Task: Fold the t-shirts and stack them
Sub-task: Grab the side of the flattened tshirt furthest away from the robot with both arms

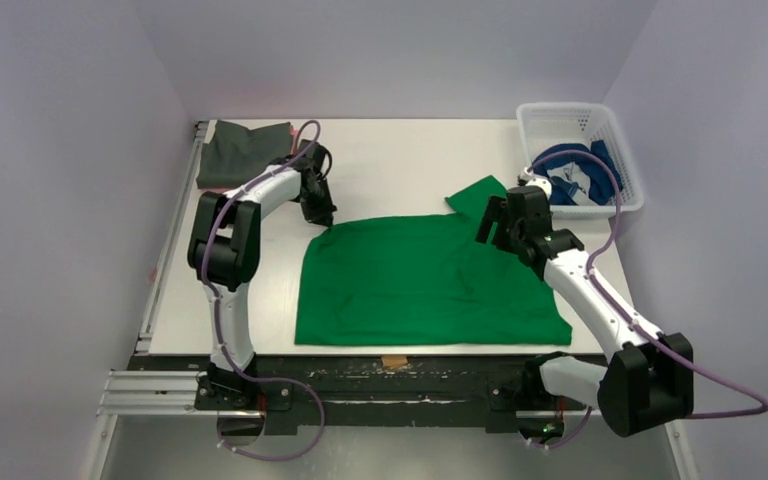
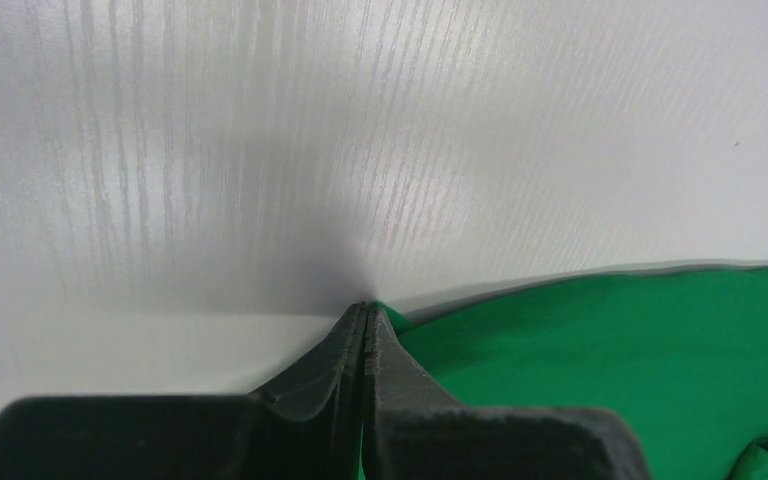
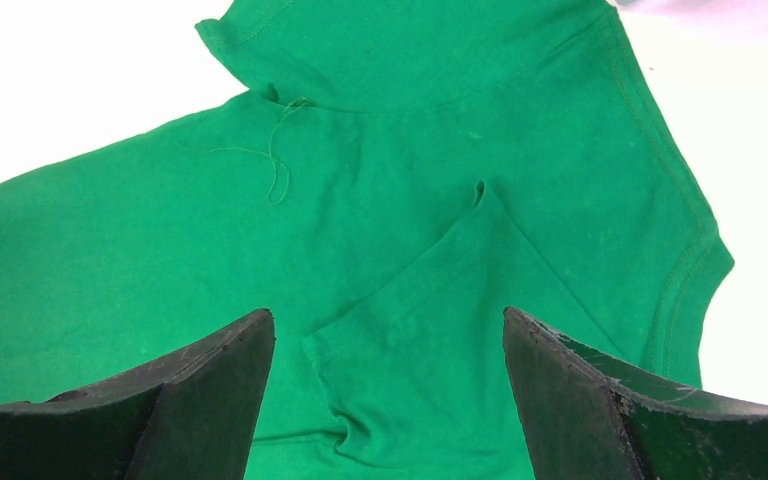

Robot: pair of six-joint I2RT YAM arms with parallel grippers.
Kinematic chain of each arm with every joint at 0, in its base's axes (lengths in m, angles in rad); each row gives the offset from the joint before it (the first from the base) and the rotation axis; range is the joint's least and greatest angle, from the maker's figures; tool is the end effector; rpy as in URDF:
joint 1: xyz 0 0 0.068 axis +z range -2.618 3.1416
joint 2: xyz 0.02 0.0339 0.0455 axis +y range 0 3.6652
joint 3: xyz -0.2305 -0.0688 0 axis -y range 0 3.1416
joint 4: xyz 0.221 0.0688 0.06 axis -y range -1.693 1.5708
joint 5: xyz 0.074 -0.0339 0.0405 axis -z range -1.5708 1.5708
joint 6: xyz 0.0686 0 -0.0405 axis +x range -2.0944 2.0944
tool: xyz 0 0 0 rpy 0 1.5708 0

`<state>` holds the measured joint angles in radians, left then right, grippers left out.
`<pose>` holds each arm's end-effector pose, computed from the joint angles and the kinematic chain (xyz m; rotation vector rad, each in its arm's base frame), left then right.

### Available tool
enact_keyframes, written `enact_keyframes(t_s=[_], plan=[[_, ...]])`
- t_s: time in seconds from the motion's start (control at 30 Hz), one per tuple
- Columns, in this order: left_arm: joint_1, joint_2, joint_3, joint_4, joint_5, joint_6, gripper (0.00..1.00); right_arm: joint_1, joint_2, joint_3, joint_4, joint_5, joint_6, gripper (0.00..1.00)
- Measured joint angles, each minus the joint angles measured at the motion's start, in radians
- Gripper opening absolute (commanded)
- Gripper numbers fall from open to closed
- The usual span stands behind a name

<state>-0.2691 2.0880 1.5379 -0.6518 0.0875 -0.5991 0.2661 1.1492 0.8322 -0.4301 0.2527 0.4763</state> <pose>0.3889 -0.1135 0.1167 -0.4412 2.7899 -0.3338 0.2528 0.0511 0.2165 0.3661 2.2611 0.0917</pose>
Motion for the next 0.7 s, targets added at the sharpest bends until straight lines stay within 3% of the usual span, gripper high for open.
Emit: enact_keyframes(t_s=[0.2,0.7], plan=[[-0.006,-0.058,-0.027,-0.009,-0.063,0.018,0.0,-0.003,0.261,0.185,-0.034,0.019,-0.029,0.82],[-0.007,-0.151,-0.093,0.015,-0.092,0.017,0.0,-0.111,1.112,1.102,-0.15,0.068,-0.034,0.67]])
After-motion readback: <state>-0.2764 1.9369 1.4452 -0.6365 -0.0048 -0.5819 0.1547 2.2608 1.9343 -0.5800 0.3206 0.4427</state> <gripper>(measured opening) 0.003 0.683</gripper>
